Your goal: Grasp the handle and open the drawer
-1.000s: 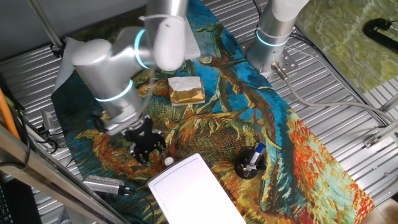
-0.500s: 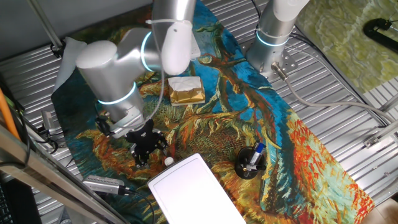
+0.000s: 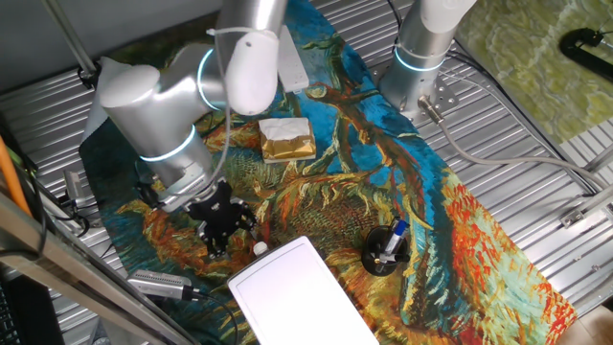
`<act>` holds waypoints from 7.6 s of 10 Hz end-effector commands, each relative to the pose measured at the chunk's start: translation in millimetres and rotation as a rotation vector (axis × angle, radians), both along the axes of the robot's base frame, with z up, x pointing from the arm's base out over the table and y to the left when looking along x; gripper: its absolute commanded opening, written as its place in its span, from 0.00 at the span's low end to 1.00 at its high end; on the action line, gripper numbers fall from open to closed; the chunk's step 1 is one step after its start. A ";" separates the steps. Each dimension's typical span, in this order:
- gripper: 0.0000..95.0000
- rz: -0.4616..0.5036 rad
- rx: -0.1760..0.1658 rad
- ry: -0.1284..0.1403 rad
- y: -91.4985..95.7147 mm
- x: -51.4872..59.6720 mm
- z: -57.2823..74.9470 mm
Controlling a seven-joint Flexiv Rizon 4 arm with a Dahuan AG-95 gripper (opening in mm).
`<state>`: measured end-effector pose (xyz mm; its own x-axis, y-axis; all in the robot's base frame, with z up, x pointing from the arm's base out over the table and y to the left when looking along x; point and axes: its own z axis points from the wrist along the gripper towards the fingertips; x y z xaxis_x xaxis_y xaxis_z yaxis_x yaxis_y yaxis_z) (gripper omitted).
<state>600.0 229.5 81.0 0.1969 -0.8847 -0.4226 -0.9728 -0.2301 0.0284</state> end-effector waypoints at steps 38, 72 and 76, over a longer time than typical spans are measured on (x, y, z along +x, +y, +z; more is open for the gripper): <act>0.00 -0.154 0.092 0.008 49.4 -32.7 -14.6; 0.00 -0.080 0.122 -0.034 4.9 -20.0 -18.4; 0.00 -0.084 0.112 -0.032 4.9 -20.0 -18.4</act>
